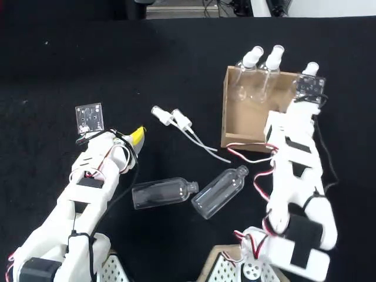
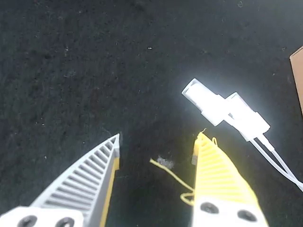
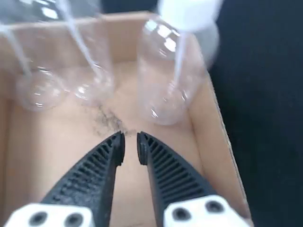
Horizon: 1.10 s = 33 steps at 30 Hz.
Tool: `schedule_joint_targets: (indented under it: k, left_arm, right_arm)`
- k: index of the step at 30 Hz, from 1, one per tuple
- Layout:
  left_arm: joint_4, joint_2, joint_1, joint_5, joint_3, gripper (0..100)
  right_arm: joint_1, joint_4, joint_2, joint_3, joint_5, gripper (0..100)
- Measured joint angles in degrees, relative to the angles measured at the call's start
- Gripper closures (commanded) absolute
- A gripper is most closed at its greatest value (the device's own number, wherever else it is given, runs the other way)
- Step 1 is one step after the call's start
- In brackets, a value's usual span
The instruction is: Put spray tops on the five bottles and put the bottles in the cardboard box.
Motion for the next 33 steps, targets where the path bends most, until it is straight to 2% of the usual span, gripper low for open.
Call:
schedule_joint_targets:
  k: [5,12,33]
  left_arm:
    - [0.0,0.0,1.6,0.0,0.0,75]
    - [0.0,0.0,3.1,-6.2,0.0,75]
    - [0.0,0.0,3.1,-6.5,0.0,75]
  right_arm:
    - [0.4,-0.4,6.4,-4.4,0.0,98.7]
    - [0.9,-0.5,13.3,-9.9,0.0,98.7]
    - [2.4,-2.0,21.4,-16.9,0.0,98.7]
